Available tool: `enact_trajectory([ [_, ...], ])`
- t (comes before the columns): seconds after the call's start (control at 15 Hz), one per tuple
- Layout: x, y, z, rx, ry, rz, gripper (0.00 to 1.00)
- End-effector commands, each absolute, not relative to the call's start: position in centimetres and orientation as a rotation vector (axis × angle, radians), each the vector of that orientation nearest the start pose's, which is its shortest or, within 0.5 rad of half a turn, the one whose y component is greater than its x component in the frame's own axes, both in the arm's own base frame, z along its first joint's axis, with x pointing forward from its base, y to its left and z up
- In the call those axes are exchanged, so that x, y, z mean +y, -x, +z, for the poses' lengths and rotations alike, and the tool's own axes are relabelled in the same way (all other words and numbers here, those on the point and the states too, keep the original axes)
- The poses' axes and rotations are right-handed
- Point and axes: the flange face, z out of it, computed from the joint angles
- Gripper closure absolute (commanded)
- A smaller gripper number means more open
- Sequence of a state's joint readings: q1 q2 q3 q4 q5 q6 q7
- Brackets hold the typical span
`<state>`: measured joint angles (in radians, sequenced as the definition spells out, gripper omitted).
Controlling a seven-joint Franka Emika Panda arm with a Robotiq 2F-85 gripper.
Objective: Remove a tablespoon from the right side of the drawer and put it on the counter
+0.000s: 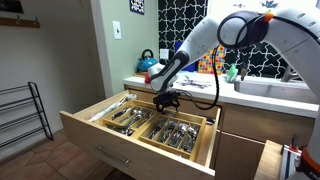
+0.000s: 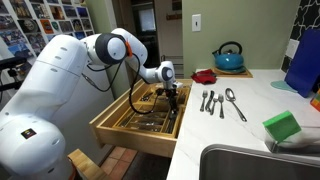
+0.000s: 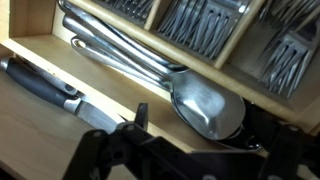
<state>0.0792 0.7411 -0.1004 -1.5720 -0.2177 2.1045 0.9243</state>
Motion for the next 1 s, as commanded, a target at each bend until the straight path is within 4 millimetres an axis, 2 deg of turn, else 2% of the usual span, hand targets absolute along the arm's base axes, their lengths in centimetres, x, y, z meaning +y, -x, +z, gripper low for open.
enact_trajectory([
  [0.0,-1.61,-67.6,18.41,1.342,3.199,0.179,0.0],
  [0.33,-1.67,-67.43,17.98,1.343,3.228,0.212,0.02],
  [0.67,-1.62,-67.51,18.28,1.345,3.232,0.199,0.48],
  [0.93,-1.45,-67.57,18.54,1.345,3.233,0.187,0.73],
])
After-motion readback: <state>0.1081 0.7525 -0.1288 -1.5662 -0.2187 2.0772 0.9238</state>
